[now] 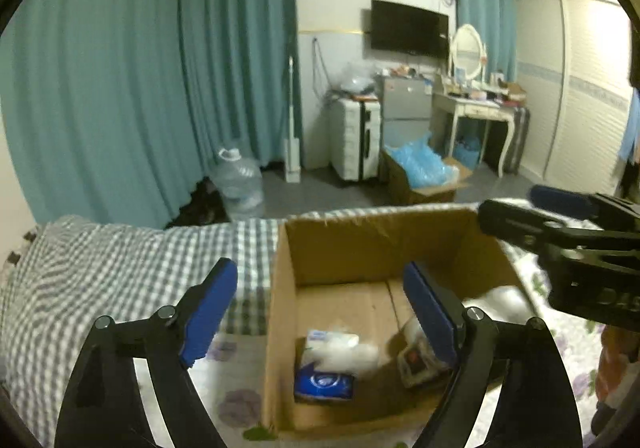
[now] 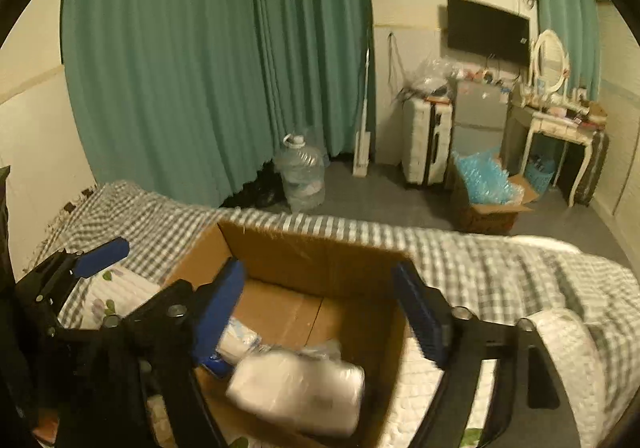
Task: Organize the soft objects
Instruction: 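Carry the glove and sock into the box and open both tools, then grasp the white sock with the right tool while the left grasps the white-green sock, then lower both socks into the box and open both tools, then grasp the white cotton puff with the right tool while the left grasps the cream lace cloth, then drop the cotton puff and lace cloth into the box, opening both tools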
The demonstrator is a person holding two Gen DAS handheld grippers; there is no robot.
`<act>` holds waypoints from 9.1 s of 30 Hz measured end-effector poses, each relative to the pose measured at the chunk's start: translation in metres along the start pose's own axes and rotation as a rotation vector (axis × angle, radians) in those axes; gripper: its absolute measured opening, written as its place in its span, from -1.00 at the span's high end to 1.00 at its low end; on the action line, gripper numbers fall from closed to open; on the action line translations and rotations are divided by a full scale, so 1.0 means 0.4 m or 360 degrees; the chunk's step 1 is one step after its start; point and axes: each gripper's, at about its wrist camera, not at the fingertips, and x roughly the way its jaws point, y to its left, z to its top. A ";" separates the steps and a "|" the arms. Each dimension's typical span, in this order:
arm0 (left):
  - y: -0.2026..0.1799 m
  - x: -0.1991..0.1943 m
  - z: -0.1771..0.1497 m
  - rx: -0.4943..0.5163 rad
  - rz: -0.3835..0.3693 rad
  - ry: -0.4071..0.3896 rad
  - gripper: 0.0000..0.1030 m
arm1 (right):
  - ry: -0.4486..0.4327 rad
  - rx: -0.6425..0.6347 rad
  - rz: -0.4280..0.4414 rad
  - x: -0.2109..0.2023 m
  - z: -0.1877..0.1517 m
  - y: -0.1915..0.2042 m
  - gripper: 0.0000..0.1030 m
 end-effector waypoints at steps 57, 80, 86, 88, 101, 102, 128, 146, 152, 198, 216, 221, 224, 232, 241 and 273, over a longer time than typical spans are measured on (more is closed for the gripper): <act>0.179 -0.303 -0.477 -0.0084 0.0217 0.0294 -0.88 | 0.0545 0.0015 0.0222 -0.020 -0.540 0.240 -0.39; 0.059 -0.266 -0.480 -0.0067 0.0030 0.0361 -0.84 | 0.0251 0.0054 0.0022 -0.247 -0.464 0.069 0.27; 0.048 -0.146 -0.473 -0.0126 0.0013 0.0414 -0.37 | 0.0305 0.0123 -0.0061 -0.194 -0.470 -0.017 0.27; 0.043 -0.111 -0.480 -0.0106 0.0009 0.0452 0.06 | 0.0322 0.0118 -0.0063 -0.188 -0.475 -0.027 0.27; 0.016 -0.178 -0.487 -0.0026 -0.0019 0.0400 0.36 | 0.0160 0.0247 -0.0027 -0.334 -0.435 -0.060 0.27; 0.011 -0.193 -0.482 -0.0015 -0.0029 0.0388 0.36 | 0.0142 0.0243 -0.0033 -0.351 -0.426 -0.058 0.27; -0.018 -0.446 -0.063 0.0026 -0.0128 -0.0100 0.36 | -0.0207 -0.0061 -0.0054 -0.485 -0.063 0.062 0.27; -0.025 0.061 -0.018 0.0121 -0.0090 0.0045 -0.05 | 0.0005 0.0100 0.0023 0.065 -0.049 -0.078 0.11; -0.035 0.068 -0.025 0.0088 0.0004 0.0011 -0.64 | -0.0098 0.0154 -0.0005 0.006 -0.028 -0.105 -0.47; 0.067 -0.407 -0.196 -0.0142 0.0111 -0.0075 -0.87 | 0.0034 -0.0157 -0.0215 -0.358 -0.286 0.134 -0.98; -0.006 -0.136 -0.442 -0.0040 0.0052 0.0326 -0.87 | 0.0556 0.0056 -0.0165 -0.026 -0.539 0.024 -0.58; -0.031 -0.127 -0.454 0.0000 -0.0024 0.0342 -0.87 | 0.0636 0.0083 -0.0086 0.010 -0.558 0.018 0.08; -0.030 -0.106 -0.449 -0.0009 -0.0066 0.0346 -0.86 | 0.0622 0.0074 -0.0076 0.005 -0.558 0.021 0.21; -0.045 -0.039 -0.461 -0.0024 -0.0204 0.0397 -0.15 | 0.0562 0.0079 -0.0074 -0.020 -0.541 0.021 0.26; -0.045 -0.078 -0.458 0.0054 -0.0191 0.0381 0.37 | 0.0462 0.0021 -0.0059 -0.103 -0.525 0.043 0.26; -0.012 -0.366 0.006 0.0110 -0.0185 -0.0140 0.37 | -0.0080 -0.0126 0.0081 -0.350 0.046 0.088 0.26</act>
